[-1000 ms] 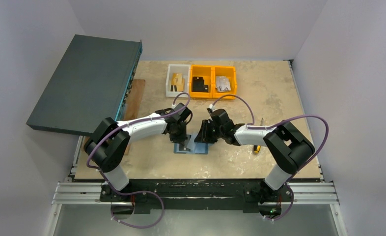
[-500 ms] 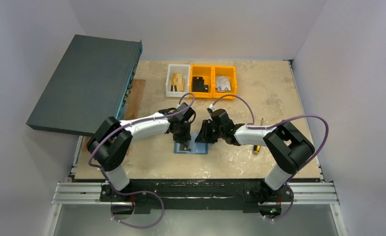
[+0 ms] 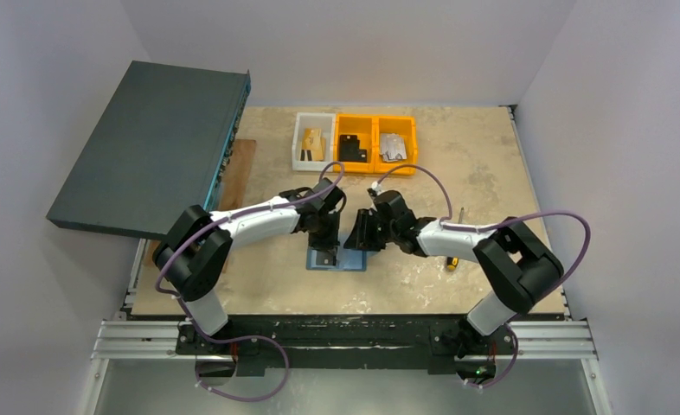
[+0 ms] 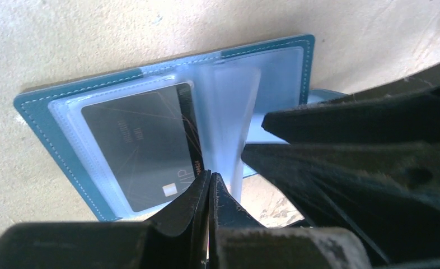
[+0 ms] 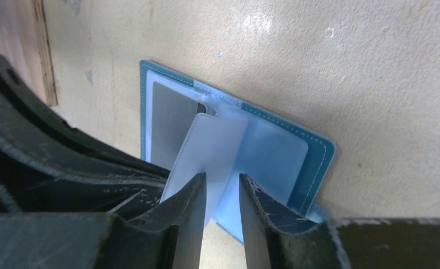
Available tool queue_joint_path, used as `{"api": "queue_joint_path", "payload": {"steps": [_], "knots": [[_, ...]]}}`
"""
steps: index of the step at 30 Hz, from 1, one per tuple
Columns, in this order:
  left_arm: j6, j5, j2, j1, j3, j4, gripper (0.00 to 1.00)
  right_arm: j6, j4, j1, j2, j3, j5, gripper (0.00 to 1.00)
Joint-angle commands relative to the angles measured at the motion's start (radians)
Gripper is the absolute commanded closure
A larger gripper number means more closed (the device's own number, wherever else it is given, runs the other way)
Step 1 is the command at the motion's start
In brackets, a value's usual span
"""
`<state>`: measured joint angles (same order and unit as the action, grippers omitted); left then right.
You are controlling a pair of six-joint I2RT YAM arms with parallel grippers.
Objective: Take the credit cards out of the card holder
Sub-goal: Remove the credit card from the card holder.
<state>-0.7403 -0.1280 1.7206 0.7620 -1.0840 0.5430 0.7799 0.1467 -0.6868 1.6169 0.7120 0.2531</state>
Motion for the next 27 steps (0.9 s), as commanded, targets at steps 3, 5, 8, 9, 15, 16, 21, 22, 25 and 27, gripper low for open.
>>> {"api": "queue_joint_path", "payload": {"steps": [3, 5, 8, 9, 15, 16, 21, 22, 25, 27], "knots": [[0.007, -0.044, 0.002, 0.008, -0.056, -0.029, 1.00, -0.001, -0.119, 0.004, -0.137, 0.072, -0.063, 0.67], [0.006, -0.052, 0.008, 0.011, -0.064, -0.034, 1.00, -0.001, -0.164, 0.004, -0.169, 0.088, -0.093, 0.66], [0.005, -0.060, 0.022, 0.018, -0.085, -0.035, 1.00, 0.009, -0.230, 0.005, -0.219, 0.100, -0.157, 0.65], [0.005, -0.064, 0.028, 0.022, -0.093, -0.036, 1.00, 0.012, -0.249, 0.007, -0.238, 0.099, -0.179, 0.65], [-0.004, -0.093, 0.101, 0.046, -0.143, -0.047, 1.00, 0.017, -0.312, 0.021, -0.316, 0.073, -0.252, 0.63], [-0.008, -0.100, 0.115, 0.049, -0.147, -0.052, 1.00, 0.017, -0.316, 0.025, -0.320, 0.069, -0.252, 0.63], [-0.024, -0.115, 0.163, 0.054, -0.151, -0.067, 0.99, 0.020, -0.305, 0.028, -0.321, 0.045, -0.243, 0.63], [-0.024, -0.118, 0.169, 0.053, -0.150, -0.070, 0.99, 0.020, -0.301, 0.028, -0.320, 0.043, -0.238, 0.63], [-0.024, -0.126, 0.165, 0.053, -0.147, -0.072, 0.98, 0.019, -0.293, 0.028, -0.311, 0.045, -0.225, 0.63], [-0.023, -0.118, 0.147, 0.053, -0.143, -0.067, 0.97, 0.016, -0.288, 0.029, -0.301, 0.049, -0.214, 0.63]]}}
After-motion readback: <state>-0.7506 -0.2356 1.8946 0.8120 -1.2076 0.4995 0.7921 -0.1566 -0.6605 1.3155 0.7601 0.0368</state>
